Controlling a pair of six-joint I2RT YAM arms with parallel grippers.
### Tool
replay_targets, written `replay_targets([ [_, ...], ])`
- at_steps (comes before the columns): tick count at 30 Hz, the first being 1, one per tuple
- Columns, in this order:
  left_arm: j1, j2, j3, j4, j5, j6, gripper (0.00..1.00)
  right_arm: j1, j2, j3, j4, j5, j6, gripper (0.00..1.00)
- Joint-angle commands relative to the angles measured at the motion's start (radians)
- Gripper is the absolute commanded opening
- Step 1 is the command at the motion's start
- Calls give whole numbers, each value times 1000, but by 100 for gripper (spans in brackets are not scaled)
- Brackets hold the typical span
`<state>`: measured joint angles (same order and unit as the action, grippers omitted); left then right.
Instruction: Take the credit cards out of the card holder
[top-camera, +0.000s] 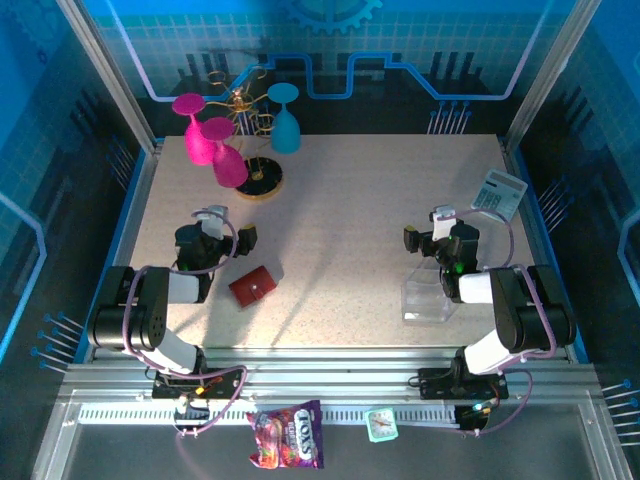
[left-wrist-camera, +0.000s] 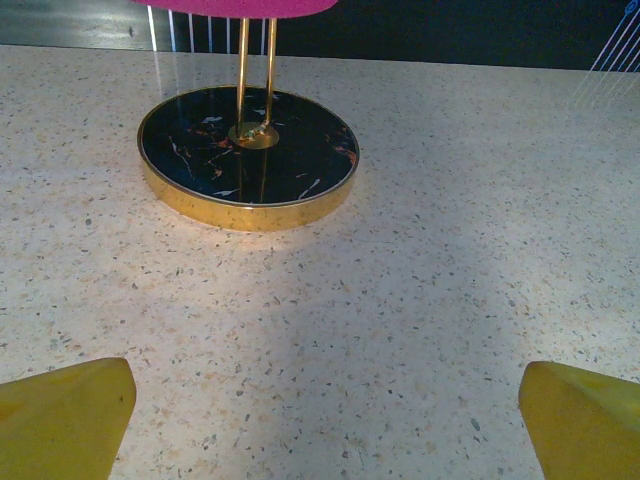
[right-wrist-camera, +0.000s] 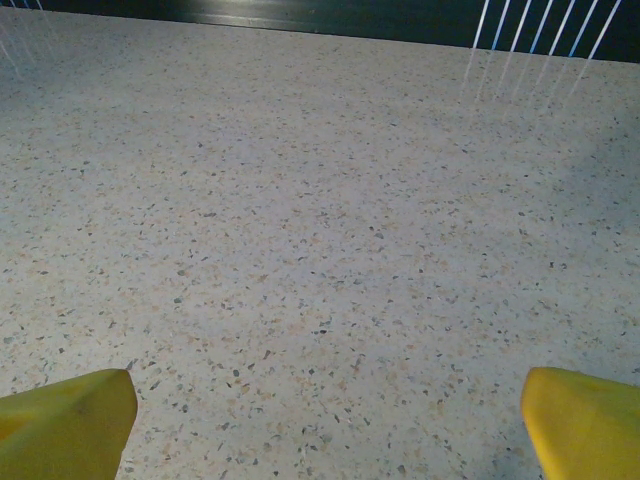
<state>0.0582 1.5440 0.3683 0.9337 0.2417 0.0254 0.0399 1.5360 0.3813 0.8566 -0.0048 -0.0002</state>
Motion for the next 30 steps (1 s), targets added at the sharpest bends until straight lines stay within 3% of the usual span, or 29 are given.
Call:
replay_targets([
  [1,11,10,-9,42,30,2,99,8,4,20,25,11,-11,100],
  [30,11,12,-8,39,20,1,99,7,4,21,25,8,-10,100],
])
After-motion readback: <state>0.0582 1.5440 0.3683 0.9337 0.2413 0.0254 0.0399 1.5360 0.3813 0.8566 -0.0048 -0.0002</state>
